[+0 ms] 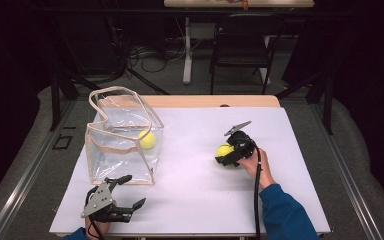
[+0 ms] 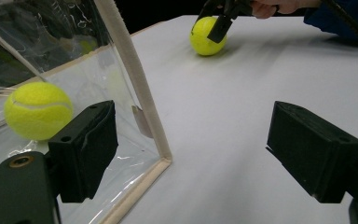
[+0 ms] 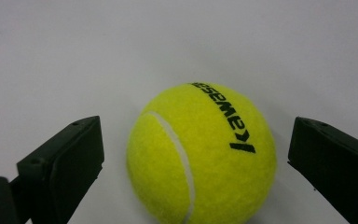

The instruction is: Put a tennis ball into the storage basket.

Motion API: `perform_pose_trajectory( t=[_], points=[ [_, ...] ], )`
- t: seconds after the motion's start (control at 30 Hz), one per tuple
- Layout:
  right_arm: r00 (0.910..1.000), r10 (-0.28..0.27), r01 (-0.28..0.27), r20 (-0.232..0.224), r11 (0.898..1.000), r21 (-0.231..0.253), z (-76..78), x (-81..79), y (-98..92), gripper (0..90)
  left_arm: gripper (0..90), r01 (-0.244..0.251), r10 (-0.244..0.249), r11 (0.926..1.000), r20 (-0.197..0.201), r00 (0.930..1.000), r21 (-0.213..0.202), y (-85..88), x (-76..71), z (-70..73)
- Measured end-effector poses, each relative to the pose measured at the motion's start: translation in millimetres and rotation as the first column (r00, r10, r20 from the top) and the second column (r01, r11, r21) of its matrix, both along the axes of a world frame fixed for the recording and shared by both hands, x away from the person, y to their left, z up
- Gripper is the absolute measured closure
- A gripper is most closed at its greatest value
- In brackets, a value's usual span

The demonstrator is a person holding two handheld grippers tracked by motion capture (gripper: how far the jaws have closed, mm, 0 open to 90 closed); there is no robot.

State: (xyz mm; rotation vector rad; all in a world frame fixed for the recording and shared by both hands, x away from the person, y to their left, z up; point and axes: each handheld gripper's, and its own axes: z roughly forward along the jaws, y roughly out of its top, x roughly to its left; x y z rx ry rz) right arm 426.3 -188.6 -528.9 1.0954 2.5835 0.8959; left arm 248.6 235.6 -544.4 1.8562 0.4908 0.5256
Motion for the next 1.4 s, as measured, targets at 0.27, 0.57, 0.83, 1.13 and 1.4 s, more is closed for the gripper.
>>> perform_pose_trajectory(
  t=[0.27, 0.57, 0.83, 1.13, 1.4],
  points=[
    [0.9999, -0.008, 0.008, -0.007, 1.0, -0.022, -5.3, -0.8, 1.9, 12.5, 16.1, 0.002, -0.002, 1.0, -0.004, 1.0, 0.0, -0.6, 0.2, -0.3],
    [0.9994, -0.026, 0.025, -0.023, 0.998, -0.049, -7.7, 0.0, 5.2, 23.7, 16.1, 0.003, -0.003, 1.0, -0.008, 1.0, 0.002, -1.2, 0.4, -1.0],
    [0.9996, -0.024, 0.023, -0.014, 0.998, -0.06, -5.9, 0.0, 6.6, 25.6, 16.1, 0.005, -0.005, 1.0, -0.006, 1.0, 0.002, -0.9, -0.1, -0.6],
    [0.9998, -0.015, 0.016, 0.012, 0.998, -0.056, 6.3, -2.1, 5.1, 25.9, 16.1, 0.006, -0.006, 1.0, -0.006, 1.0, 0.005, -1.0, 0.1, -0.7],
    [0.9996, -0.006, 0.007, 0.027, 0.998, -0.063, 14.3, -3.4, 6.6, 25.9, 16.1, 0.008, -0.008, 1.0, -0.003, 1.0, 0.005, -1.5, -0.3, -0.6]
  ],
)
